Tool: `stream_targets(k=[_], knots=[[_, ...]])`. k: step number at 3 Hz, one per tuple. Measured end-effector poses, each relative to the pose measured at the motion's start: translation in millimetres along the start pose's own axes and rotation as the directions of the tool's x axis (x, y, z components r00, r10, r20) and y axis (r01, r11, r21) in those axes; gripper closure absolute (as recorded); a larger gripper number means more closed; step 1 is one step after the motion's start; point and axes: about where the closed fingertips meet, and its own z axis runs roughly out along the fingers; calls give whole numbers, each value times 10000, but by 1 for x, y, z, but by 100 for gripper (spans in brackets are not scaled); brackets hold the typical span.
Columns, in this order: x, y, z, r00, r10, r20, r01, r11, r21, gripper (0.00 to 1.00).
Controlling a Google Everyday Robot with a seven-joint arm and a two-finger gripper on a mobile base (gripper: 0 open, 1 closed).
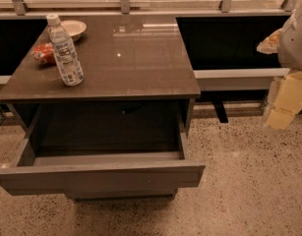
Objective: Place blue plastic bottle into top drawer
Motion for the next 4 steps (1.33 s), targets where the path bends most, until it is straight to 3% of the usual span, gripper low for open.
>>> stream_targets(k=[1, 2, 3, 4], knots=[[0, 0, 0, 10000, 0, 0, 0, 10000, 0, 0], [-53, -28, 6, 9879, -948, 1228, 915, 9953, 327, 0], [-153, -67, 13, 9147, -2344, 3291, 2156, 9720, 929, 0], [-253, -95, 23, 7966, -2987, 5255, 2839, 9524, 1110, 0]])
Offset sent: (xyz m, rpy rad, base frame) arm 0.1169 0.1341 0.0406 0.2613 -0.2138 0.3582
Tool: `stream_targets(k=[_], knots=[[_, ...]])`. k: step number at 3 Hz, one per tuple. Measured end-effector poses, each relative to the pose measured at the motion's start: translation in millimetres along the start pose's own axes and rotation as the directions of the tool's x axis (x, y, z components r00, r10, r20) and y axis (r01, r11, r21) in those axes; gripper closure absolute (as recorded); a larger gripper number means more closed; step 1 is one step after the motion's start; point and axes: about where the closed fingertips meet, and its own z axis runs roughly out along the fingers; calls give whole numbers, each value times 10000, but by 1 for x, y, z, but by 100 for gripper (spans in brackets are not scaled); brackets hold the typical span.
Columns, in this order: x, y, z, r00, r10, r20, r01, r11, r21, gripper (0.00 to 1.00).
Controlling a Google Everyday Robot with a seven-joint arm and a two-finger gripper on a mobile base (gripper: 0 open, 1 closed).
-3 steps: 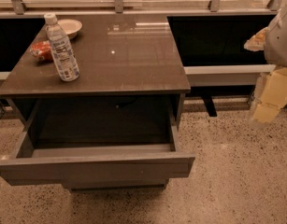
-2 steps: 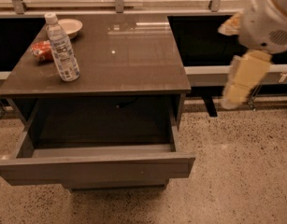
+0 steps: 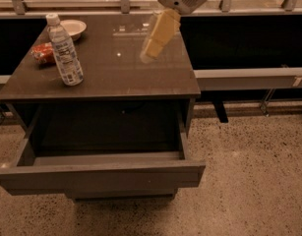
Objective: Place blue plastic bottle into top drawer
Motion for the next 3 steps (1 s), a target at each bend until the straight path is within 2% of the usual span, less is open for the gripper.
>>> stream_targets(k=[1, 2, 3], knots=[[-36, -29, 78, 9891, 91, 1471, -19, 9988, -490, 0], [-32, -30, 92, 9882, 181, 1518, -83, 9979, -646, 0], [-39, -33, 105, 9701, 62, 2426, 67, 9986, -522, 0]])
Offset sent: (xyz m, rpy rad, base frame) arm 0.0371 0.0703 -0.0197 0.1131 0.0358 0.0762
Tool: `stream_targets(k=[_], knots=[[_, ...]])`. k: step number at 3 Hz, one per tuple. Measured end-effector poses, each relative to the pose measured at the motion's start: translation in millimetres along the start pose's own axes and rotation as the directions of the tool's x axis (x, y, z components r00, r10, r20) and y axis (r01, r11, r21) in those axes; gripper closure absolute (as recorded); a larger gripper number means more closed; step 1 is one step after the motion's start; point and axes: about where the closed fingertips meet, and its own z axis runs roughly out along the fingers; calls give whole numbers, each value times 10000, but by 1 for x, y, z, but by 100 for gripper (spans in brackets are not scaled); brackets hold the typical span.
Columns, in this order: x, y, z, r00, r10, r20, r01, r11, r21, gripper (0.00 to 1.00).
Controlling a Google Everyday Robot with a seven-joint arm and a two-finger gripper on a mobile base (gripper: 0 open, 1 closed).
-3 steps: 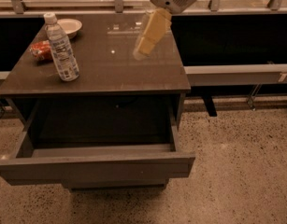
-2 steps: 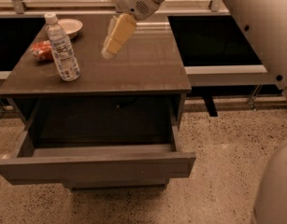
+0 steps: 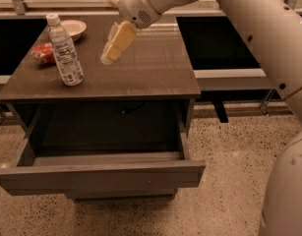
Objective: Place blue plastic bottle into top drawer
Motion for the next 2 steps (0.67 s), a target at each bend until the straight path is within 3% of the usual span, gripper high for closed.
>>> stream_targets(k=[1, 2], knots=[[-8, -14, 38, 9878, -208, 1542, 145, 9990, 418, 0], [-22, -36, 70, 9639, -320, 2642, 63, 9952, 976, 0]])
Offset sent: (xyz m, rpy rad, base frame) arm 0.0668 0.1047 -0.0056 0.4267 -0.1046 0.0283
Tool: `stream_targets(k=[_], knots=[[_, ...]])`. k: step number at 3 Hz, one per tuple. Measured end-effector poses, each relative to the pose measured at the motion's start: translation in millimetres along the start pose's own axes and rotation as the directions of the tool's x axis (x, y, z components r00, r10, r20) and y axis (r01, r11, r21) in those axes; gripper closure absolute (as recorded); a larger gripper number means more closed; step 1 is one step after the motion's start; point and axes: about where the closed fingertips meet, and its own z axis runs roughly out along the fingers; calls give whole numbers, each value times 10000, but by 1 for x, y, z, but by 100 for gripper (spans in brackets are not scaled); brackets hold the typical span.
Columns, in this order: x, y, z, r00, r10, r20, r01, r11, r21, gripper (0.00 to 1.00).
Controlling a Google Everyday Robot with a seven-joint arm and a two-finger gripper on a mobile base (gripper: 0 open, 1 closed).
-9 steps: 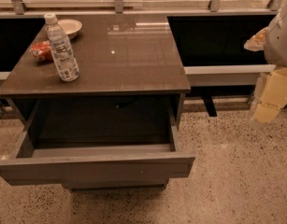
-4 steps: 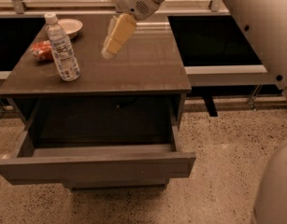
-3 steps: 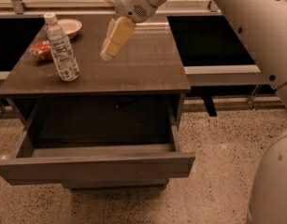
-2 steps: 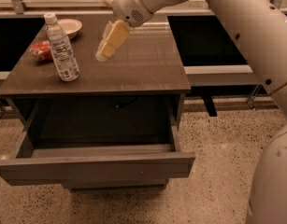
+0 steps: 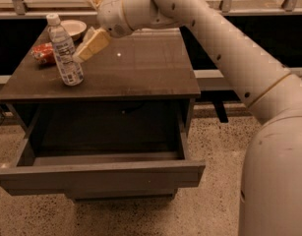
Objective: Place blue plastic bottle into top drawer
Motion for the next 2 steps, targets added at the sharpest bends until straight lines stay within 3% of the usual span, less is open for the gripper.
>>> stream_targets(k=[1, 2], knots=[[1, -9, 26, 9970, 396, 668, -406, 9991, 135, 0], [8, -8, 53, 9858, 1335, 1023, -1303, 9908, -375, 0]])
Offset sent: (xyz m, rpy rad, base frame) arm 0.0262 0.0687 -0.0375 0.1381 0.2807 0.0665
